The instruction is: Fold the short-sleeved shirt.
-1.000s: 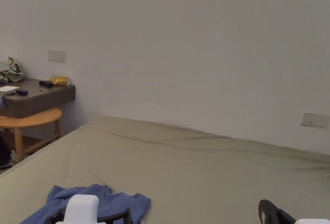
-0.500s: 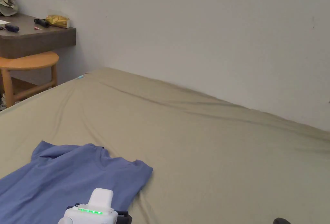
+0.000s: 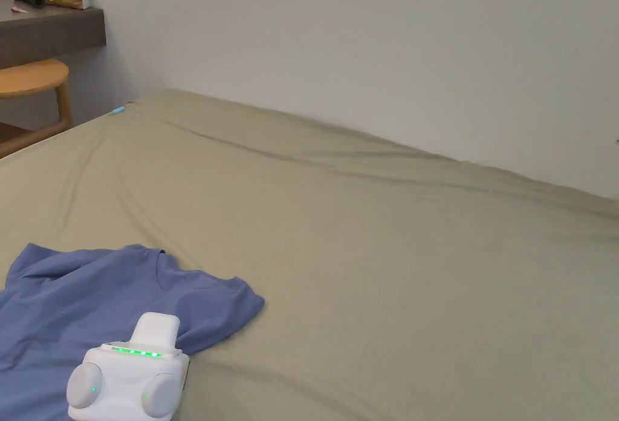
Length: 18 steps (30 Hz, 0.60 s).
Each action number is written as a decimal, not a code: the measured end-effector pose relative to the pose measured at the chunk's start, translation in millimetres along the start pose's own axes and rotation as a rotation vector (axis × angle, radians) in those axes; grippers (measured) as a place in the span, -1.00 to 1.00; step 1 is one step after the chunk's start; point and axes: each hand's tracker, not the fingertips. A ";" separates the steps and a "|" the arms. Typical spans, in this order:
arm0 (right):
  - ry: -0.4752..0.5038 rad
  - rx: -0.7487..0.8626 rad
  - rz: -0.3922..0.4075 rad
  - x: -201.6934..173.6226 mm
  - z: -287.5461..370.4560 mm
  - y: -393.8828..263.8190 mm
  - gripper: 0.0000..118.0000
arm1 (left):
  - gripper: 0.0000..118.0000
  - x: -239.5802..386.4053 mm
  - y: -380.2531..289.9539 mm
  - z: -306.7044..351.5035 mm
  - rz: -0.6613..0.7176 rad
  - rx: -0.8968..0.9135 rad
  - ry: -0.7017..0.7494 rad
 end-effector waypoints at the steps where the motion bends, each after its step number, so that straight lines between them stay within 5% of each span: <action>1: 0.000 -0.002 -0.004 4.3 3.4 -0.8 -0.98 | -0.81 1.6 3.9 6.9 0.007 -0.004 -0.010; 10: -0.059 0.074 -0.070 59.7 61.8 2.2 -0.98 | -0.82 112.8 46.7 101.2 -0.135 0.153 -0.176; 18: -0.250 0.161 -0.167 134.6 149.2 -5.1 -0.98 | -0.82 355.4 16.7 208.8 -0.391 0.207 -0.543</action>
